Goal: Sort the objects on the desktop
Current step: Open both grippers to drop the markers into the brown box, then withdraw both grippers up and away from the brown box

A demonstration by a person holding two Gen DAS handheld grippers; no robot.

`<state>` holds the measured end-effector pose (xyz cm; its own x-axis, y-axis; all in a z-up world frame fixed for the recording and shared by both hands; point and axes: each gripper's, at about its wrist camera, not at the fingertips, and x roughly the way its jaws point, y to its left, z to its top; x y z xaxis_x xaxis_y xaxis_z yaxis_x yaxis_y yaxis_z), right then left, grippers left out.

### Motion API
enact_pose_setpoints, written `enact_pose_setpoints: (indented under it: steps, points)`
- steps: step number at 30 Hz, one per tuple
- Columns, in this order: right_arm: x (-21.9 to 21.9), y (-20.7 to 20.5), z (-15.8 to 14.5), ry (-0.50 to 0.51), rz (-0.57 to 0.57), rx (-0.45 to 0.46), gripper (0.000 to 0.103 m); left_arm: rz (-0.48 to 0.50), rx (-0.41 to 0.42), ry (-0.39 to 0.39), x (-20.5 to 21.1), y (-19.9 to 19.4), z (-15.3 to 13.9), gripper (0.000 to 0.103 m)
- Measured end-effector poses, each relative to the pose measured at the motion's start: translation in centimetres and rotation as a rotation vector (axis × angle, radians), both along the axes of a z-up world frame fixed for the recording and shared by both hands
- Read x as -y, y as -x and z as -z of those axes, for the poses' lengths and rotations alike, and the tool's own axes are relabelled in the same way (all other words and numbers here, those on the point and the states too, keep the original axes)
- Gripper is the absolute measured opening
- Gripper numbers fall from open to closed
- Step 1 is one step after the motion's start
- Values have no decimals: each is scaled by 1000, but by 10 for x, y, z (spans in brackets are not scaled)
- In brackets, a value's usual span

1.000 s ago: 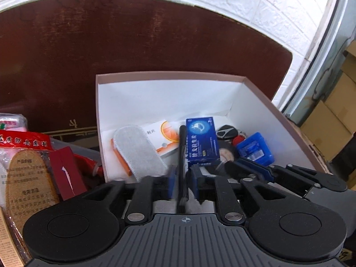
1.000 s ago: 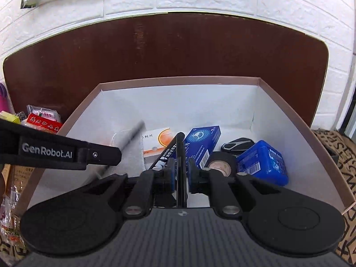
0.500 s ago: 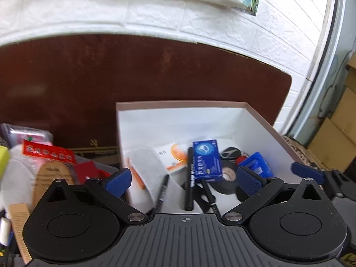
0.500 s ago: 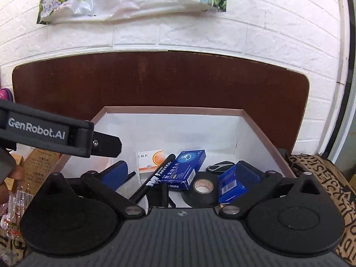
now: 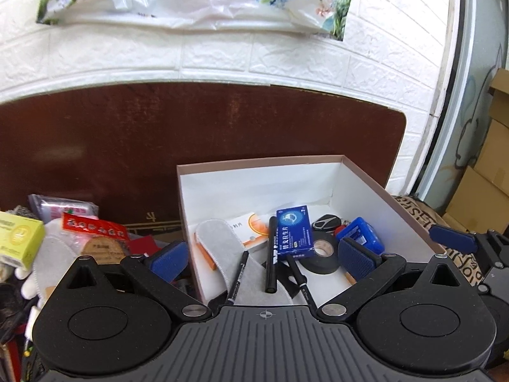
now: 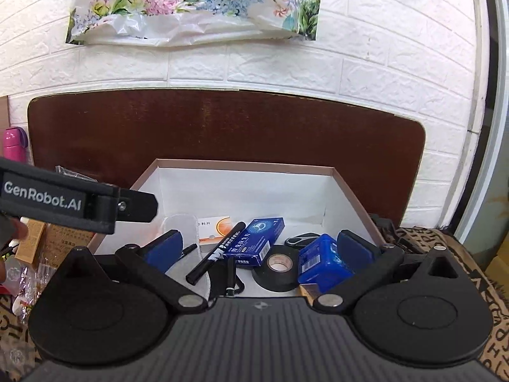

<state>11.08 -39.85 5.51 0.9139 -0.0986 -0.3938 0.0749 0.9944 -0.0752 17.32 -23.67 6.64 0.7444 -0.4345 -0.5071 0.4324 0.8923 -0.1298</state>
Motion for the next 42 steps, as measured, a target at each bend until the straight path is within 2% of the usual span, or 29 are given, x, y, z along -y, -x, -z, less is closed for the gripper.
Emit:
enact_pose_setpoints:
  steps: [8, 15, 23, 30, 42]
  points:
    - [-7, 32, -1, 40, 37, -12, 103, -16, 72, 1, -15, 44, -6, 103]
    - [-14, 62, 1, 47, 53, 0, 103, -8, 75, -36, -22, 76, -3, 103]
    - [-19, 95, 1, 42, 61, -2, 103, 0, 67, 5, -38, 108, 1, 103]
    - [-29, 121, 8, 30, 69, -12, 103, 12, 51, -30, -46, 139, 15, 103]
    - [-50, 162, 25, 15, 83, -16, 103, 18, 43, -42, -67, 184, 32, 103]
